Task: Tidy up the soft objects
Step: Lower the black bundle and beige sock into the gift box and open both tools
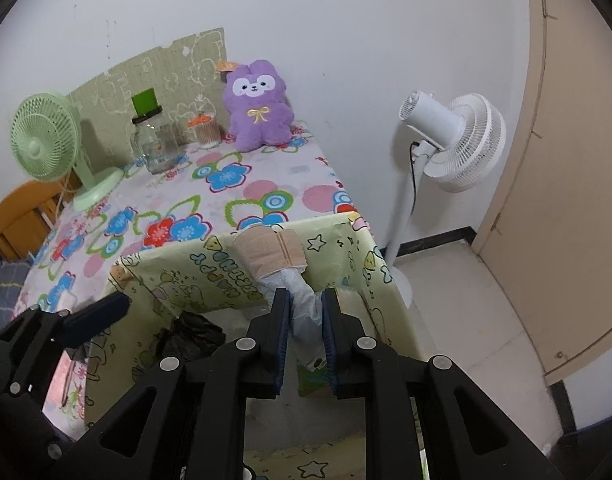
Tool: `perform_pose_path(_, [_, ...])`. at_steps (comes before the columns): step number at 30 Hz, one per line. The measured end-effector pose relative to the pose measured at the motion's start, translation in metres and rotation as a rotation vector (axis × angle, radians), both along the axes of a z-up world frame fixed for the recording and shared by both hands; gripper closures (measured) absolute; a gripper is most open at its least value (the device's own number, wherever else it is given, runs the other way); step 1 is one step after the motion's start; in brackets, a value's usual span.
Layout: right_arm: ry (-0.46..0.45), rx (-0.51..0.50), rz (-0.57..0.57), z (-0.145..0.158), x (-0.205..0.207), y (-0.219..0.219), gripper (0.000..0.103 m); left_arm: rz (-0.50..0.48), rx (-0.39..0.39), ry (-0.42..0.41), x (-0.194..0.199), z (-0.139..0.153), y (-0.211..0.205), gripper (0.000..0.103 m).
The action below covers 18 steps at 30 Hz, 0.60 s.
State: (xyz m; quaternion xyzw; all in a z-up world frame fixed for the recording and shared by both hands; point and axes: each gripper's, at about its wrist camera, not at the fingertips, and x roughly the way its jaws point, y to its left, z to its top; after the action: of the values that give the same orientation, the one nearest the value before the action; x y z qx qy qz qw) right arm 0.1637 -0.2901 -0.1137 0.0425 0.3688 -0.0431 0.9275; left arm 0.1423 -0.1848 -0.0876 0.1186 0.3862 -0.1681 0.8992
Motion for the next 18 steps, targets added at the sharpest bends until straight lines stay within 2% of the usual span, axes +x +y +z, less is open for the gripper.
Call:
perform_pose_path(1, [0.002, 0.002, 0.001, 0.0, -0.001, 0.0, 0.065, -0.001, 0.001, -0.002, 0.0, 0.001, 0.0, 0.016])
perform_pose_path(3, [-0.006, 0.009, -0.003, 0.001, -0.003, -0.001, 0.052, -0.006, -0.001, -0.004, -0.002, 0.002, 0.001, 0.015])
perform_pose_path(4, [-0.008, 0.011, -0.005, 0.001, -0.004, -0.001, 0.049, -0.006, -0.002, -0.004, -0.002, 0.002, 0.001, 0.013])
perform_pose_path(6, [-0.008, 0.012, -0.006, 0.002, -0.007, -0.001, 0.046, -0.003, 0.001, -0.002, -0.003, 0.003, 0.002, 0.012])
perform_pose_path(10, [-0.025, -0.013, -0.014, 0.007, -0.014, 0.003, 0.034, -0.002, -0.004, -0.01, -0.008, 0.006, 0.004, 0.01])
perform_pose_path(18, [-0.047, -0.016, -0.026, 0.018, -0.029, 0.008, 0.028, 0.006, -0.011, -0.046, -0.023, 0.017, 0.013, 0.007])
